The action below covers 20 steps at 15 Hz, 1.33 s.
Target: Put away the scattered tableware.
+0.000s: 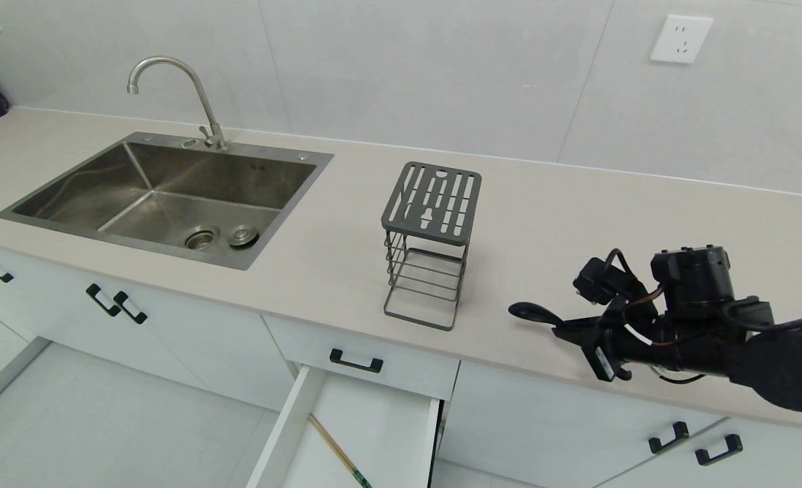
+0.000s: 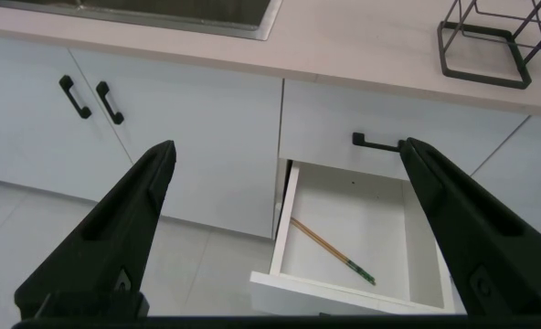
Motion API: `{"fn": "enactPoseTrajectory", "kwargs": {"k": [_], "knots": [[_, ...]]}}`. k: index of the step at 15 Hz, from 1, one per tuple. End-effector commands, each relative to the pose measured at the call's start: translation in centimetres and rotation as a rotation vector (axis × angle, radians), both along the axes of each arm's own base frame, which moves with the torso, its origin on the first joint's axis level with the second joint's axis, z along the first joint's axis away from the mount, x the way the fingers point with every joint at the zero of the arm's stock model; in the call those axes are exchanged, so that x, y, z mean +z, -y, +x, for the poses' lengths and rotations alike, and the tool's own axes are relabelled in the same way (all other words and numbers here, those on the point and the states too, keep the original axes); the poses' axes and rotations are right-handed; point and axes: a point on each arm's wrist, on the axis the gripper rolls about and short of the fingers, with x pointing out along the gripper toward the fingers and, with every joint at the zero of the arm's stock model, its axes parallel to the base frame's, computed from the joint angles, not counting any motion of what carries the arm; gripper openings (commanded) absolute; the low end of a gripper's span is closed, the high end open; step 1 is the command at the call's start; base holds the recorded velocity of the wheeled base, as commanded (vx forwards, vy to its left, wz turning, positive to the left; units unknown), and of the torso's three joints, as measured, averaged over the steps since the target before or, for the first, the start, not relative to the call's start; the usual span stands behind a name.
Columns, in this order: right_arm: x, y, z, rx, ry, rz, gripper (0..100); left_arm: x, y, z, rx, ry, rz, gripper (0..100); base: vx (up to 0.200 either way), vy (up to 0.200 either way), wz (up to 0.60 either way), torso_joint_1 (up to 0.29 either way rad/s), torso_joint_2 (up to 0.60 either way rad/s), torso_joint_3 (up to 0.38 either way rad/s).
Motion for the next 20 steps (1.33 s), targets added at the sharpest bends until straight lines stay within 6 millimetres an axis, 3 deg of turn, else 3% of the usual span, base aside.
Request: {"fn": "enactPoseTrajectory", "kwargs": {"k": [1, 3, 11, 15, 20], "knots": [[0.9, -0.1, -1.0, 0.014, 0.025, 0.006, 0, 0.0, 0.0, 0.0, 0.0, -0.001, -0.001, 100, 0.0, 0.0, 0.0, 0.0, 0.0, 0.0], [0.6, -1.7, -3.0, 0.092, 0.003, -0.003, 0, 0.0, 0.0, 0.0, 0.0, -0.001, -0.001, 100, 0.0, 0.0, 0.0, 0.0, 0.0, 0.0], [0.9, -4.3, -4.7, 0.206, 0.015, -0.004, 0, 0.0, 0.0, 0.0, 0.0, -0.001, -0.001, 100, 0.0, 0.0, 0.0, 0.0, 0.0, 0.0], [3.5, -7.6, -7.3, 0.311, 0.074, 0.065, 0, 0.0, 0.0, 0.0, 0.0, -0.001, -0.001, 100, 0.0, 0.0, 0.0, 0.0, 0.0, 0.0], [5.8, -8.0, -9.0, 0.227, 0.087, 0.165, 0, 0.0, 0.0, 0.0, 0.0, -0.001, -0.001, 100, 0.0, 0.0, 0.0, 0.0, 0.0, 0.0]]}}
